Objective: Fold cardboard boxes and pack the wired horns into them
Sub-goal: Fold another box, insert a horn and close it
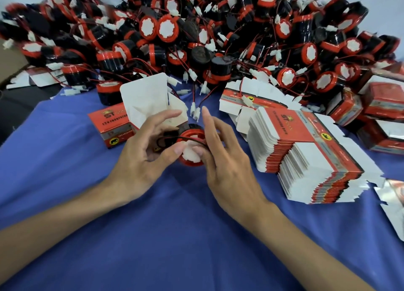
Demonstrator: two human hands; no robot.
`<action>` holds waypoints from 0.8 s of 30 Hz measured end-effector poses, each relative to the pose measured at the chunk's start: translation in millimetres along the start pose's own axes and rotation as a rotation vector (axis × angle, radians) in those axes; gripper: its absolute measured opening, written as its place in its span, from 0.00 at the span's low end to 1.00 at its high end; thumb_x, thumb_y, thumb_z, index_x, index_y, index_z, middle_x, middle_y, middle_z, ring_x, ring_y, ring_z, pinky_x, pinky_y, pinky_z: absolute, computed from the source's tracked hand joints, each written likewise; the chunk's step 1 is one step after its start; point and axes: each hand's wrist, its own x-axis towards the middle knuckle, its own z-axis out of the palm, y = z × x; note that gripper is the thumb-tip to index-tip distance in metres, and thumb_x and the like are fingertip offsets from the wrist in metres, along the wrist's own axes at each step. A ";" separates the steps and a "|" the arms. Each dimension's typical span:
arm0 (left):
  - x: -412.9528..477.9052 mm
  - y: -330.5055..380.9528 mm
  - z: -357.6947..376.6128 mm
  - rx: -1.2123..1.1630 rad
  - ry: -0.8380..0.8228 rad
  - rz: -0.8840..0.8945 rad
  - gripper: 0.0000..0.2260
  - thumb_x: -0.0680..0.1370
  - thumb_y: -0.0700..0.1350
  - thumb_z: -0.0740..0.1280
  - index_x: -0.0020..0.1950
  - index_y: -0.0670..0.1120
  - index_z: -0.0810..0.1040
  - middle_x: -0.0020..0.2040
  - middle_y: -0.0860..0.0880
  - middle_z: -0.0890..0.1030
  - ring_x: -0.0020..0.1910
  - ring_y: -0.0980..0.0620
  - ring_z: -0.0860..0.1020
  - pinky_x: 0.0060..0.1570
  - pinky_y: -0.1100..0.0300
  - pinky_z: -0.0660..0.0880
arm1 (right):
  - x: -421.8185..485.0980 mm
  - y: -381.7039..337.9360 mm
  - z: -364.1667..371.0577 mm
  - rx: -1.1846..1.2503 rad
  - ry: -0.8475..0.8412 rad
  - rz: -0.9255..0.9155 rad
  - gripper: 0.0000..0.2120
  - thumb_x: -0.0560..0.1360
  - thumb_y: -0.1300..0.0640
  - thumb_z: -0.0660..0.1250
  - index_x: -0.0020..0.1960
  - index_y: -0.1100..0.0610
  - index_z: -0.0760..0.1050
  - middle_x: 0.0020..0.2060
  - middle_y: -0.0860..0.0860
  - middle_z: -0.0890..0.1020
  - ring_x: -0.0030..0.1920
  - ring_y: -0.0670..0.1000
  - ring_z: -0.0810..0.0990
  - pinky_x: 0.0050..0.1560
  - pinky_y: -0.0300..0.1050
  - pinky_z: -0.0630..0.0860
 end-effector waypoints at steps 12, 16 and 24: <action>-1.2 -5.4 1.8 0.069 -0.123 -0.070 0.15 0.79 0.46 0.62 0.64 0.60 0.71 0.58 0.52 0.79 0.58 0.67 0.74 0.55 0.73 0.70 | 2.6 26.5 -7.2 -0.089 0.210 -0.055 0.09 0.79 0.64 0.63 0.46 0.67 0.81 0.41 0.57 0.83 0.40 0.58 0.80 0.44 0.48 0.76; -3.4 -2.3 2.9 0.040 -0.195 -0.061 0.18 0.77 0.53 0.61 0.65 0.70 0.70 0.61 0.68 0.76 0.63 0.69 0.72 0.56 0.76 0.68 | 4.5 26.6 -11.7 -0.170 0.235 -0.053 0.08 0.78 0.64 0.64 0.45 0.66 0.80 0.40 0.59 0.80 0.40 0.60 0.77 0.44 0.46 0.73; -1.3 -8.5 3.6 -0.118 -0.046 -0.154 0.15 0.76 0.51 0.66 0.62 0.61 0.76 0.59 0.56 0.78 0.61 0.58 0.77 0.46 0.65 0.79 | 1.3 16.9 -13.0 -0.055 0.173 -0.069 0.09 0.74 0.65 0.65 0.50 0.67 0.81 0.46 0.58 0.83 0.45 0.56 0.82 0.47 0.48 0.79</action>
